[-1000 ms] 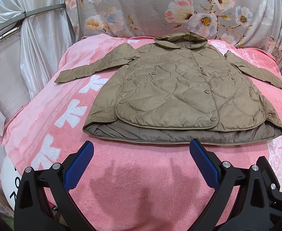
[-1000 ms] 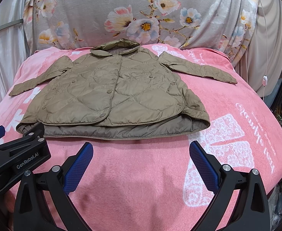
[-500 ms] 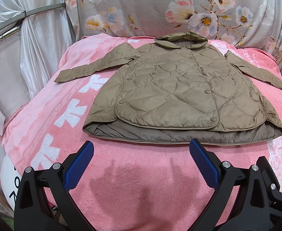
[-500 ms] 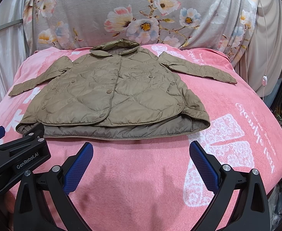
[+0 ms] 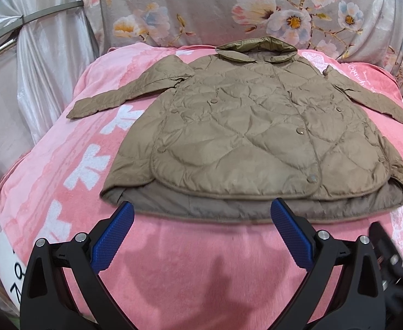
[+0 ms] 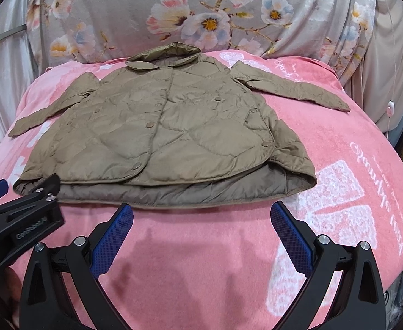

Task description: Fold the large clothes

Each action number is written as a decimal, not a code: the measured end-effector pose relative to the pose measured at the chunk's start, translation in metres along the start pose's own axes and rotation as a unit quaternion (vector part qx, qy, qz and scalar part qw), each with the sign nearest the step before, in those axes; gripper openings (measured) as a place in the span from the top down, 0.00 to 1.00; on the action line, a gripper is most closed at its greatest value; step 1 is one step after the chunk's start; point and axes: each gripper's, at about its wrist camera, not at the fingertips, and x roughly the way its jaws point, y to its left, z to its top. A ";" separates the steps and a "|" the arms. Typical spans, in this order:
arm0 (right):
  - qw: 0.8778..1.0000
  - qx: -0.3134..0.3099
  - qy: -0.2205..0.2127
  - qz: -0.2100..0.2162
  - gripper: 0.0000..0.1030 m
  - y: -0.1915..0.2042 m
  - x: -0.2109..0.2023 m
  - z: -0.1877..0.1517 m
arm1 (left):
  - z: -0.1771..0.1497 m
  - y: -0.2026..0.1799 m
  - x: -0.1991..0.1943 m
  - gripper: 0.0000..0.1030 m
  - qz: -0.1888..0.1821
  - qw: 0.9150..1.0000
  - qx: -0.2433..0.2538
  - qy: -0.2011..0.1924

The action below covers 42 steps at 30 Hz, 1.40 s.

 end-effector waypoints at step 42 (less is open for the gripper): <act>0.943 0.315 -0.102 0.017 0.93 -0.354 0.263 0.251 | 0.101 0.050 0.159 0.05 0.092 0.993 -0.074 0.028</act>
